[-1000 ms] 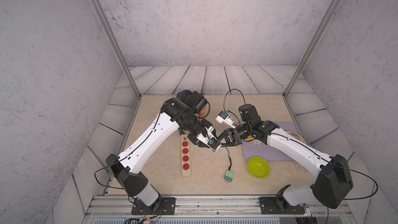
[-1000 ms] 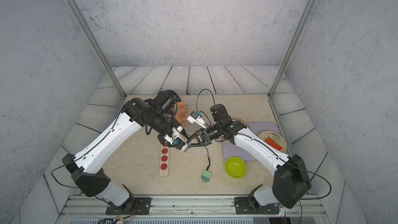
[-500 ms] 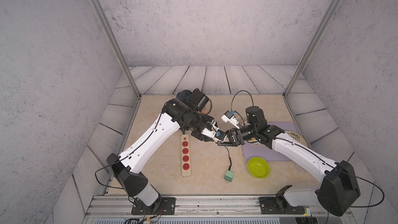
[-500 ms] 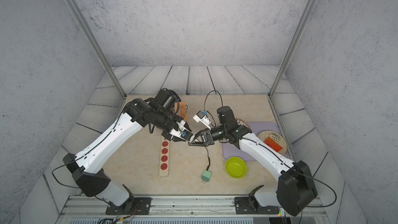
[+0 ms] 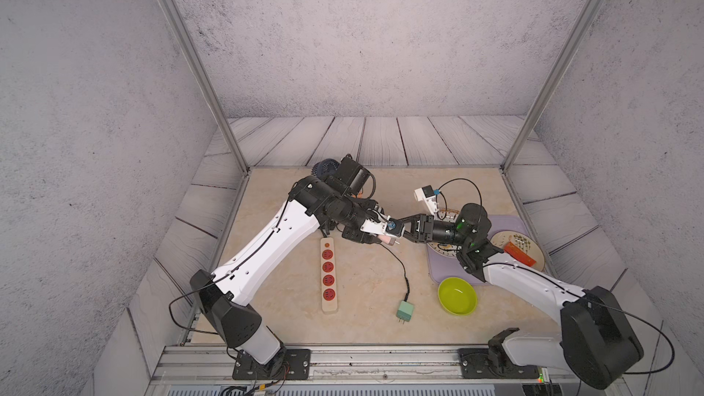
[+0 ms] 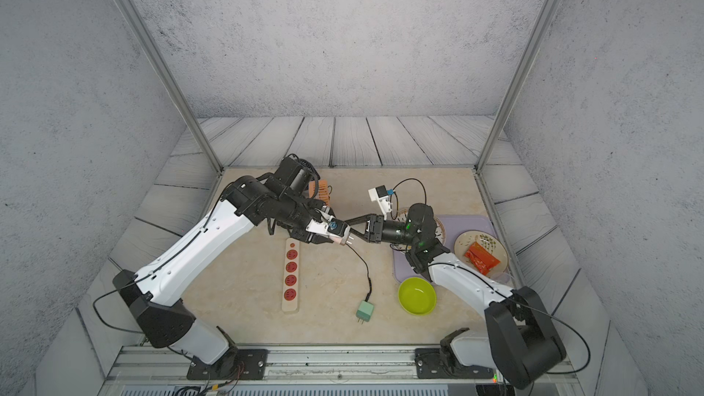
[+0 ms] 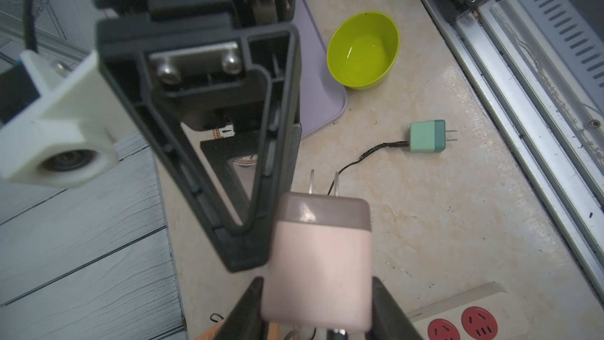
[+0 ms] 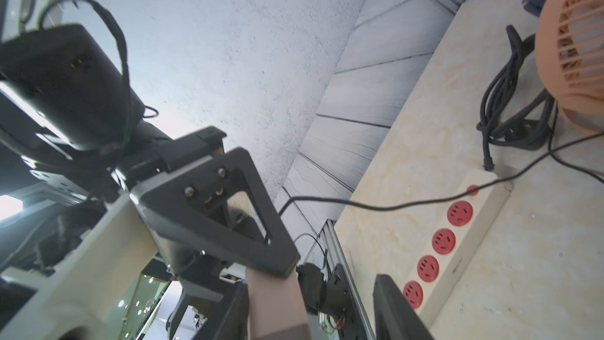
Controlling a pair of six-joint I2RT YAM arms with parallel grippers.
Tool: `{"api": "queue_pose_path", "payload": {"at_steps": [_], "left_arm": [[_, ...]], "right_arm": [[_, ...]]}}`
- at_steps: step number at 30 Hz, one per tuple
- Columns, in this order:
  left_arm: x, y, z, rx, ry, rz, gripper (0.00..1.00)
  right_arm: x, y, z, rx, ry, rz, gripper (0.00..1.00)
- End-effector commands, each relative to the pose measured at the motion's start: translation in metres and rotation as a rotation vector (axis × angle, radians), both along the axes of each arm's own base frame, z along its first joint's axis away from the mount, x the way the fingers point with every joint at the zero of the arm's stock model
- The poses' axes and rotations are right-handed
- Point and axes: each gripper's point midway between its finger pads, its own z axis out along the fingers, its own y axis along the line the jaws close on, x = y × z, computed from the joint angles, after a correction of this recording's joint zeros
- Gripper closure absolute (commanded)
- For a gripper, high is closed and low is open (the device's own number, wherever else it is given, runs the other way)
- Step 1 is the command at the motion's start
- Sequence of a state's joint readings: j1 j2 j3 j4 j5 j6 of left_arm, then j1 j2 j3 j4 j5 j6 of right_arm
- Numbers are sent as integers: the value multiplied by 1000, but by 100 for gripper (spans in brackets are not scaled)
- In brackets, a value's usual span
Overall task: Plug the desk fan into the power strip
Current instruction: Pick up the plug from the center of the board.
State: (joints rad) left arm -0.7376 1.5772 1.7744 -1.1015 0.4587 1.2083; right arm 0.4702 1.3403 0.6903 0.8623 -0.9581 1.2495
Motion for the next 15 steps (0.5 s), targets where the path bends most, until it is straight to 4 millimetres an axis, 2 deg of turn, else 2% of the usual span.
{"api": "queue_pose_path", "payload": {"at_steps": [1, 5, 8, 15], "left_arm": [[1, -3, 11, -42, -4, 19, 65], [14, -4, 17, -58, -26, 82, 67], [19, -3, 18, -71, -15, 102, 67], [22, -4, 18, -95, 17, 122, 67]], "right_arm": [[-3, -4, 37, 172, -43, 13, 49], [-12, 0, 35, 207, -34, 73, 50], [-15, 2, 29, 200, -26, 87, 49], [-26, 0, 30, 197, -50, 104, 45]]}}
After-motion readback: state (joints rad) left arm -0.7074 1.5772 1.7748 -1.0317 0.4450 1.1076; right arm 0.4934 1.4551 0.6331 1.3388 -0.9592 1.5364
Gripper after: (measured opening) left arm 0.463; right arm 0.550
